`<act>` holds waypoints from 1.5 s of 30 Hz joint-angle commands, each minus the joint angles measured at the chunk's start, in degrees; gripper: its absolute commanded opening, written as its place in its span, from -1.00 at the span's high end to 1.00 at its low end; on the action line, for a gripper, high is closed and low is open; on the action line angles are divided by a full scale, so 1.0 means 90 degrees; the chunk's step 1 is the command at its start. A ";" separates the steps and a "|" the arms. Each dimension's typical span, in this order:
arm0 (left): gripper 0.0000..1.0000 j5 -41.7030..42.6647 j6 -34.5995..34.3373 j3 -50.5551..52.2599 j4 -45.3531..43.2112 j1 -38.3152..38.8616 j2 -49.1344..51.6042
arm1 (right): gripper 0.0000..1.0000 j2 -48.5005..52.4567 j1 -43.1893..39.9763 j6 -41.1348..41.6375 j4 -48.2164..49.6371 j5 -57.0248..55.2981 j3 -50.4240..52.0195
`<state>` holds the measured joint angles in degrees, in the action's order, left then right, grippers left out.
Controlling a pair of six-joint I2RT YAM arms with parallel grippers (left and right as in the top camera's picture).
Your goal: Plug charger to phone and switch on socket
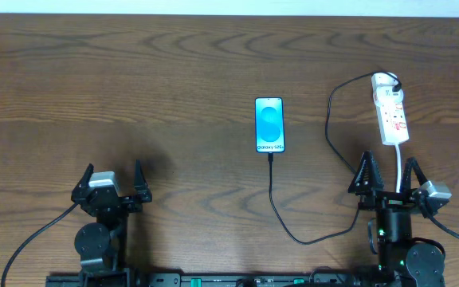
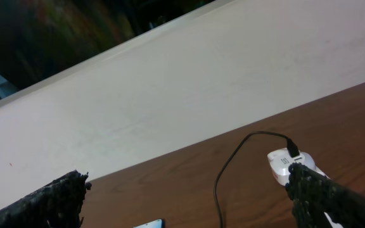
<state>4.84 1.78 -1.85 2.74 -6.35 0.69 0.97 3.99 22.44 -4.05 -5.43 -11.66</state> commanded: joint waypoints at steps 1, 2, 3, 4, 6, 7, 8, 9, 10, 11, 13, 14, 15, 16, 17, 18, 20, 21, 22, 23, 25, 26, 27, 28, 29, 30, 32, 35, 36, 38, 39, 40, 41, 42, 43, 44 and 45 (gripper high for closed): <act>-0.96 0.0129 0.0085 0.0180 0.0087 -0.0024 -0.0051 | -0.98 -0.0049 -0.0002 0.0075 0.0029 -0.0080 0.0141; -0.97 0.0129 0.0087 0.0180 0.0087 -0.0024 -0.0051 | -0.98 -0.0078 -0.0029 0.0075 0.0044 -0.0124 0.0214; -0.97 0.0129 0.0087 0.0180 0.0087 -0.0024 -0.0051 | -0.99 -0.0075 -0.0058 0.0075 0.0138 -0.0129 0.0357; -0.96 0.0129 0.0087 0.0180 0.0087 -0.0024 -0.0051 | -0.98 -0.0075 -0.0075 0.0075 0.0231 -0.0126 0.0452; -0.97 0.0129 0.0087 0.0180 0.0087 -0.0024 -0.0051 | -0.99 -0.0075 -0.0119 0.0075 0.0648 -0.0121 0.0818; -0.96 0.0129 0.0087 0.0180 0.0087 -0.0024 -0.0051 | -0.99 -0.0075 -0.0117 0.0078 0.0882 -0.0119 0.0993; -0.96 0.0129 0.0087 0.0180 0.0087 -0.0024 -0.0051 | -0.99 -0.0075 -0.0117 0.0078 0.1185 -0.0119 0.1207; -0.96 0.0129 0.0085 0.0180 0.0087 -0.0024 -0.0051 | -0.99 -0.0078 -0.0117 0.0075 0.1224 -0.0126 0.1265; -0.96 0.0129 0.0085 0.0180 0.0087 -0.0024 -0.0051 | -0.99 -0.0078 -0.0117 0.0075 0.1219 -0.0124 0.1260; -0.96 0.0129 0.0085 0.0180 0.0087 -0.0024 -0.0051 | -0.99 -0.0078 -0.0117 0.0073 0.1243 -0.0124 0.1263; -0.97 0.0129 0.0085 0.0180 0.0087 -0.0024 -0.0051 | -0.99 -0.0078 -0.0117 0.0012 0.1229 -0.0124 0.1260; -0.96 0.0129 0.0087 0.0180 0.0087 -0.0024 -0.0051 | -0.99 -0.0078 -0.0117 -0.0104 0.1209 -0.0121 0.1260; -0.96 0.0129 0.0087 0.0180 0.0087 -0.0024 -0.0051 | -0.99 -0.0078 -0.0117 -0.0245 0.1156 -0.0119 0.1263; -0.97 0.0129 0.0087 0.0180 0.0087 -0.0024 -0.0051 | -0.98 -0.0078 -0.0117 -0.0481 0.0976 -0.0119 0.1263; -0.98 0.0129 0.0085 0.0180 0.0087 -0.0024 -0.0051 | -0.99 -0.0078 -0.0117 -0.0636 0.0823 -0.0121 0.1263; -0.96 0.0129 0.0087 0.0180 0.0087 -0.0024 -0.0051 | -0.99 -0.0078 -0.0117 -0.0777 0.0646 -0.0121 0.1263; -0.97 0.0129 0.0085 0.0180 0.0087 -0.0024 -0.0051 | -0.99 -0.0078 -0.0117 -0.0967 0.0306 -0.0124 0.1263; -0.96 0.0129 0.0087 0.0180 0.0087 -0.0024 -0.0051 | -0.99 -0.0078 -0.0117 -0.1098 0.0041 -0.0124 0.1263; -0.97 0.0129 0.0087 0.0180 0.0087 -0.0024 -0.0051 | -0.98 -0.0078 -0.0117 -0.1268 0.0022 -0.0036 0.1263; -0.96 0.0129 0.0085 0.0180 0.0087 -0.0024 -0.0051 | -0.99 -0.0078 -0.0117 -0.1333 0.0027 -0.0005 0.1263; -0.96 0.0129 0.0087 0.0180 0.0087 -0.0024 -0.0051 | -0.98 -0.0078 -0.0117 -0.1336 0.0041 -0.0027 0.1263; -0.96 0.0129 0.0085 0.0180 0.0087 -0.0024 -0.0051 | -0.99 -0.0078 -0.0117 -0.1336 0.0041 -0.0024 0.1263; -0.97 0.0129 0.0085 0.0180 0.0087 -0.0024 -0.0051 | -0.99 -0.0078 -0.0117 -0.1336 0.0041 -0.0027 0.1263; -0.96 0.0129 0.0087 0.0180 0.0087 -0.0024 -0.0051 | -0.98 -0.0078 -0.0117 -0.1336 0.0044 -0.0024 0.1263; -0.97 0.0129 0.0085 0.0180 0.0087 -0.0024 -0.0051 | -0.99 -0.0078 -0.0117 -0.1336 0.0041 -0.0027 0.1263; -0.96 0.0129 0.0087 0.0180 0.0087 -0.0024 -0.0051 | -0.99 -0.0078 -0.0117 -0.1336 0.0044 -0.0027 0.1263; -0.96 0.0129 0.0087 0.0180 0.0087 -0.0024 -0.0051 | -0.99 -0.0078 -0.0119 -0.1338 0.0044 -0.0029 0.1263; -0.97 0.0129 0.0087 0.0180 0.0087 -0.0024 -0.0051 | -0.98 -0.0078 -0.0206 -0.1338 0.0039 -0.0002 0.1263; -0.97 0.0129 0.0087 0.0180 0.0087 -0.0024 -0.0051 | -0.99 -0.0078 -0.0272 -0.1341 0.0039 -0.0002 0.1263; -0.97 0.0129 0.0087 0.0180 0.0087 -0.0024 -0.0051 | -0.98 -0.0078 -0.0444 -0.1341 0.0022 0.0027 0.1263; -0.96 0.0129 0.0085 0.0180 0.0087 -0.0024 -0.0051 | -0.98 -0.0078 -0.0512 -0.1343 0.0019 0.0051 0.1263; -0.96 0.0129 0.0085 0.0180 0.0087 -0.0024 -0.0051 | -0.99 -0.0078 -0.0583 -0.1370 0.0017 0.0068 0.1263; -0.97 0.0129 0.0085 0.0180 0.0087 -0.0024 -0.0051 | -0.98 -0.0078 -0.0605 -0.1484 0.0012 0.0095 0.1263; -0.97 0.0129 0.0087 0.0180 0.0087 -0.0024 -0.0051 | -0.99 -0.0078 -0.0605 -0.1642 0.0007 0.0129 0.1263; -0.96 0.0129 0.0085 0.0180 0.0087 -0.0024 -0.0051 | -0.99 -0.0078 -0.0605 -0.1892 -0.0002 0.0199 0.1263; -0.96 0.0129 0.0085 0.0180 0.0087 -0.0024 -0.0051 | -0.99 -0.0078 -0.0605 -0.2028 -0.0007 0.0267 0.1263; -0.96 0.0129 0.0085 0.0180 0.0087 -0.0024 -0.0051 | -0.99 -0.0078 -0.0605 -0.2210 -0.0019 0.0364 0.1263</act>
<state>4.86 1.78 -1.85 2.74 -6.33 0.64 0.67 -1.10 7.86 -3.68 -4.47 -0.36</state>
